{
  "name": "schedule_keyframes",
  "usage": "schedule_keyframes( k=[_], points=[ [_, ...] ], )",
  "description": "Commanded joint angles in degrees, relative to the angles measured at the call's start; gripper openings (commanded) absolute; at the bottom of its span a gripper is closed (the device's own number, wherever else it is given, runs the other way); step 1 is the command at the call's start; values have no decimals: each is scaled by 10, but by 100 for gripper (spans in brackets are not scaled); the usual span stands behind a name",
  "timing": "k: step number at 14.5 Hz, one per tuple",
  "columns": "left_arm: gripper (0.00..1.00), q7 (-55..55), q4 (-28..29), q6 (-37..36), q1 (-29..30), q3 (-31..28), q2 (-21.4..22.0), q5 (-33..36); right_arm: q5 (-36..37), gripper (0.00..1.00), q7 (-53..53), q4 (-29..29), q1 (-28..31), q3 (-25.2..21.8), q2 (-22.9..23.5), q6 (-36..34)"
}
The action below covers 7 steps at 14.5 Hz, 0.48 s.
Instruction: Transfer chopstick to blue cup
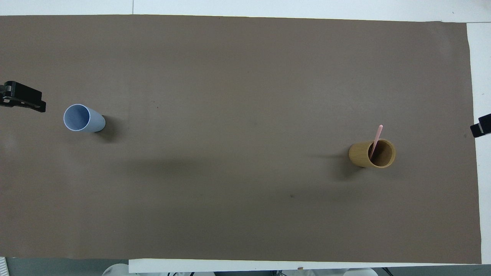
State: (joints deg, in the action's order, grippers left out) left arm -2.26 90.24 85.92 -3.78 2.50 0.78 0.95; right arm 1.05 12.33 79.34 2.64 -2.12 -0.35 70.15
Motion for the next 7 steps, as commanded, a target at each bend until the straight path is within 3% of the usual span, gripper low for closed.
schedule_keyframes(
  k=[1, 5, 7],
  points=[
    [100, 6, 13, 0, -7, 0, 10, 5, -6, 100, -10, 14, 2, 0, -11, 11],
    [100, -3, 15, -15, -3, 2, 13, 18, -7, 100, -10, 14, 2, 0, -11, 11],
    [100, -23, 61, -6, 1, 0, 35, 18, -8, 100, -10, 14, 2, 0, -11, 11]
  ],
)
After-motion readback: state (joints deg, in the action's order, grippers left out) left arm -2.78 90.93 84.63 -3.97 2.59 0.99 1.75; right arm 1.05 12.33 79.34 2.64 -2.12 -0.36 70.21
